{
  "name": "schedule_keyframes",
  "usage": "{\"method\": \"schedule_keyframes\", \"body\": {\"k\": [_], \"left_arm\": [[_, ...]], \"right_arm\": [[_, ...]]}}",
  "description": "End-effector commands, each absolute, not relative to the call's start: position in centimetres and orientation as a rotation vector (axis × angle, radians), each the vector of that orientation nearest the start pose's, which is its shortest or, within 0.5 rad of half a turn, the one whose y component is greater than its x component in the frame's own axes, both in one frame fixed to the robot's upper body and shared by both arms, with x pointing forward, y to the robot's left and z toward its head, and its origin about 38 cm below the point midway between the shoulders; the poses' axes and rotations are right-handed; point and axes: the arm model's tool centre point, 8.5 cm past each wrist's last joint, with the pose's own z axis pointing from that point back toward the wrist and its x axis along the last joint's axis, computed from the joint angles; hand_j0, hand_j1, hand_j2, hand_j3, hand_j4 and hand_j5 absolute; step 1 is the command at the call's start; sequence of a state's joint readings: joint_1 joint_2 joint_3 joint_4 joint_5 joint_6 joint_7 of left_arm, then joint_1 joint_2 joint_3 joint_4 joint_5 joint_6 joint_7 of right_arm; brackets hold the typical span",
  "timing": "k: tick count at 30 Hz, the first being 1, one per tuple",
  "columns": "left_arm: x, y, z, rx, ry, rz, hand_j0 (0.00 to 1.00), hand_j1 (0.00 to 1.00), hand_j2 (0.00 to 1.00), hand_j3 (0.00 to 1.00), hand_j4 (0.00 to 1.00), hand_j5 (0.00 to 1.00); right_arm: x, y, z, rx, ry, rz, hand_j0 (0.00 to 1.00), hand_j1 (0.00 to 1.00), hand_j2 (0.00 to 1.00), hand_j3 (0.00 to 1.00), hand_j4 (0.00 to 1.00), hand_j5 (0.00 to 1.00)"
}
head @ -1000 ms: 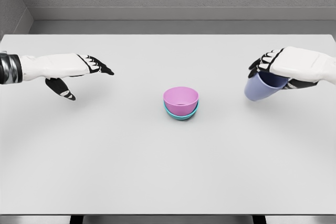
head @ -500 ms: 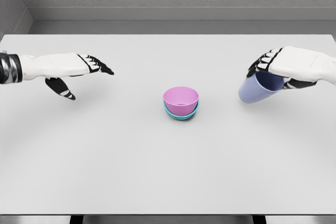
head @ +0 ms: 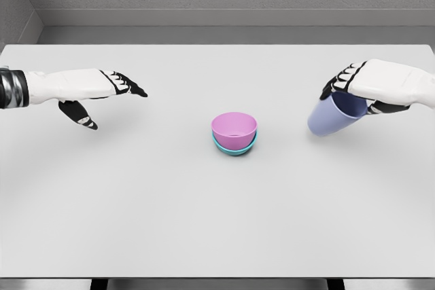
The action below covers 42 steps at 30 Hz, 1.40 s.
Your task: Stacking bowl and cup with both arms
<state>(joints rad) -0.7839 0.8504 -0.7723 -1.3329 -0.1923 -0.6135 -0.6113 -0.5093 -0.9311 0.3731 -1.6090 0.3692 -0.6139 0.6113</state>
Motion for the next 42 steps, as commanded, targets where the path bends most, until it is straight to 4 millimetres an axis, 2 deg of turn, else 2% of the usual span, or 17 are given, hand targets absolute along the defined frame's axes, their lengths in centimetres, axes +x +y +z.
{"method": "schedule_keyframes", "body": {"k": [1,16,23,42], "left_arm": [[45.0,31.4,22.3,0.244,-1.351,-2.056,1.00,1.00,1.00,1.00,1.00,1.00],[45.0,31.4,22.3,0.244,-1.351,-2.056,1.00,1.00,1.00,1.00,1.00,1.00],[45.0,31.4,22.3,0.244,-1.351,-2.056,1.00,1.00,1.00,1.00,1.00,1.00],[45.0,31.4,22.3,0.245,-1.352,-2.055,1.00,1.00,1.00,1.00,1.00,1.00]], "right_arm": [[40.4,-33.8,26.5,-0.530,-1.405,2.120,0.67,0.67,0.67,0.67,0.67,0.67],[41.0,-32.8,27.7,-0.546,-1.459,2.116,0.67,0.67,0.67,0.67,0.67,0.67],[41.4,-31.7,28.0,-0.539,-1.494,2.120,0.67,0.67,0.67,0.67,0.67,0.67],[41.9,-30.4,28.6,-0.535,-1.534,2.129,0.67,0.67,0.67,0.67,0.67,0.67]]}}
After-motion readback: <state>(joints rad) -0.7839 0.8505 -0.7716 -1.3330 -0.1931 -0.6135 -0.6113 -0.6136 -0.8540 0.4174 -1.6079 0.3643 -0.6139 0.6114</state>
